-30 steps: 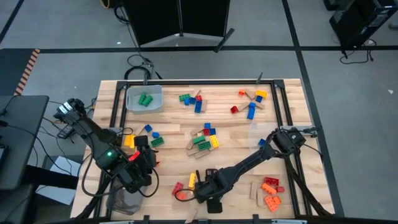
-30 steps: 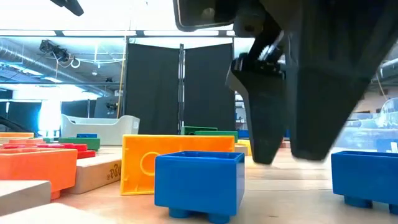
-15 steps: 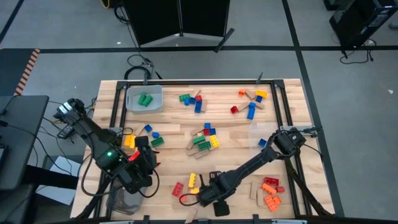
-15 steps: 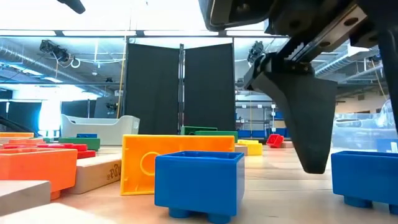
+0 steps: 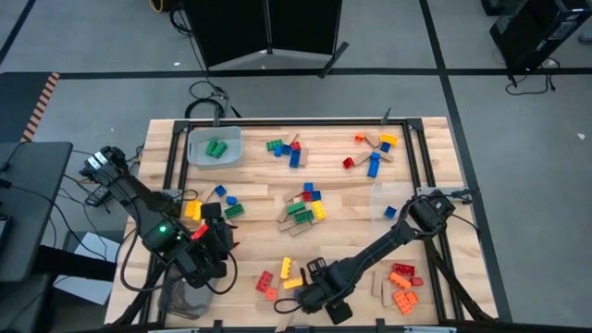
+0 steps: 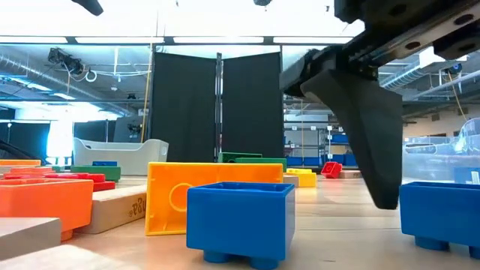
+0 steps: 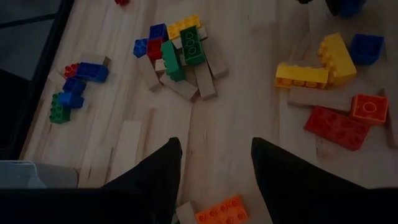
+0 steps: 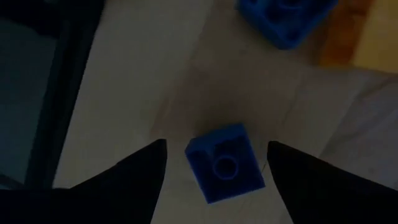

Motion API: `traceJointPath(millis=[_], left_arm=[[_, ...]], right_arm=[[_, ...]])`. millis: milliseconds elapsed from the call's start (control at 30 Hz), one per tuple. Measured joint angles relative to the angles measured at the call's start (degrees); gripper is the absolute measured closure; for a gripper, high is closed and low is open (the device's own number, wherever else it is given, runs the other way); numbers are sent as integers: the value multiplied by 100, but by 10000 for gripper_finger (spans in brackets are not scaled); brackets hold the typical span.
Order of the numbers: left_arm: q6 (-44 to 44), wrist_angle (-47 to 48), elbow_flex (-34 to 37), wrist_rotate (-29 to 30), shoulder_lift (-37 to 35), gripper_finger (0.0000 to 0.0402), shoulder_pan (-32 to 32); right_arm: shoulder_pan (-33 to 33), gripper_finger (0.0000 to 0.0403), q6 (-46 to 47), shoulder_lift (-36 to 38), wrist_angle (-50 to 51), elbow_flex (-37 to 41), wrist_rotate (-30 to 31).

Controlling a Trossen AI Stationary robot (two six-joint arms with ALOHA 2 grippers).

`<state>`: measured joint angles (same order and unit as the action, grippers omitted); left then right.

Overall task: Sort blocks by size
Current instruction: Put the small blue game piece into the transparent bin

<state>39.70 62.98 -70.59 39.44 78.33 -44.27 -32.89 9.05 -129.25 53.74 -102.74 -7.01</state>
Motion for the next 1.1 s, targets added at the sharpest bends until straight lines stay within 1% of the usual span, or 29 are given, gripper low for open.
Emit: traceJointPath(millis=[267, 367, 567, 700, 833, 967, 1000, 1100], left_arm=[[0, -44, 1, 2, 0, 199, 1], [2, -44, 1, 0, -1, 199, 0], [0, -48, 1, 0, -1, 199, 0], [1, -49, 1, 1, 1, 199, 0], [0, -50, 1, 3, 0, 199, 0], [0, -52, 1, 46, 0, 199, 0], [0, -50, 1, 70, 0, 199, 1], [0, -55, 1, 120, 0, 199, 1]], right_arm=[[-10, 134, -1077, 0, -27, 0, 53], [-10, 149, -1271, 0, -88, 0, 138], [-65, 182, -1522, 0, -187, 129, 114], [-121, 194, -1529, 16, -327, 383, 164], [-155, 205, -1367, 26, -437, 448, 371], [-147, 243, -1150, 26, -487, 452, 439], [-136, 251, -1049, 26, -478, 452, 453], [-81, 251, -473, 38, -434, 448, 525]])
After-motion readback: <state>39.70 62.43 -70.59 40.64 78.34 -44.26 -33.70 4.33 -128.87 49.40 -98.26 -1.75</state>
